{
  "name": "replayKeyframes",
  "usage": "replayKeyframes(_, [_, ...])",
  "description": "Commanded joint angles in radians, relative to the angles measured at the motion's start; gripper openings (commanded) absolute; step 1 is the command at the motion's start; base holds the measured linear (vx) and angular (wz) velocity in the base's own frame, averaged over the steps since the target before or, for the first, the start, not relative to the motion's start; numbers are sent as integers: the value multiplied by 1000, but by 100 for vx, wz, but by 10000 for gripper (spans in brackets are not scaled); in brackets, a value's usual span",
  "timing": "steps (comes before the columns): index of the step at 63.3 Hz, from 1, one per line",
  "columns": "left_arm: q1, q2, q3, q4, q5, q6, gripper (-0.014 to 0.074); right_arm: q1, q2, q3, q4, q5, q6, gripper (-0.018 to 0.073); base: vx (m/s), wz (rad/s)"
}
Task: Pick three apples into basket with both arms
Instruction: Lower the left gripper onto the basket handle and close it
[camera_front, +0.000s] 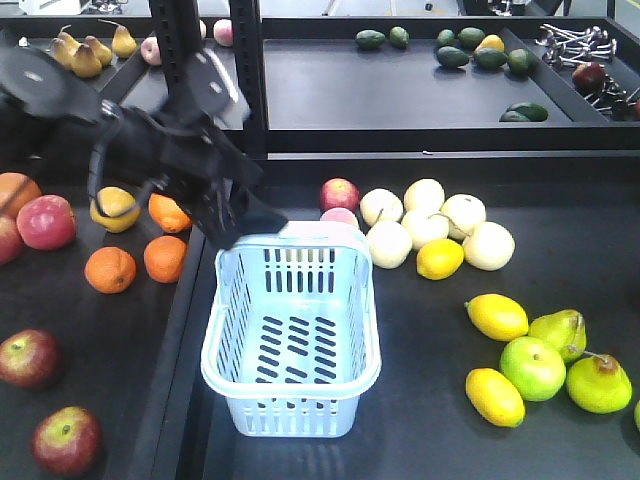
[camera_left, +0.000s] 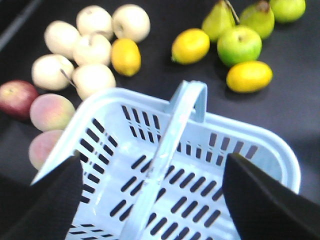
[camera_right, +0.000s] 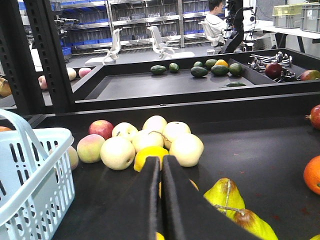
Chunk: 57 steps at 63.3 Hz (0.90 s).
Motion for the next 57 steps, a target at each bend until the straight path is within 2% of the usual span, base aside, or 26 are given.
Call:
replayKeyframes(1, [-18, -18, -34, -4, -12, 0, 554, -7, -14, 15, -11, -67, -8, -4, 0, 0])
replayKeyframes(15, [-19, -3, -34, 0, -30, 0, 554, -7, -14, 15, -11, -67, -8, -4, 0, 0])
replayKeyframes(26, [-19, -2, -34, 51, -65, 0, 554, -7, -14, 15, -11, -67, -8, -4, 0, 0])
replayKeyframes(57, [-18, 103, -34, 51, -85, 0, 554, -7, -14, 15, -11, -67, -8, -4, 0, 0])
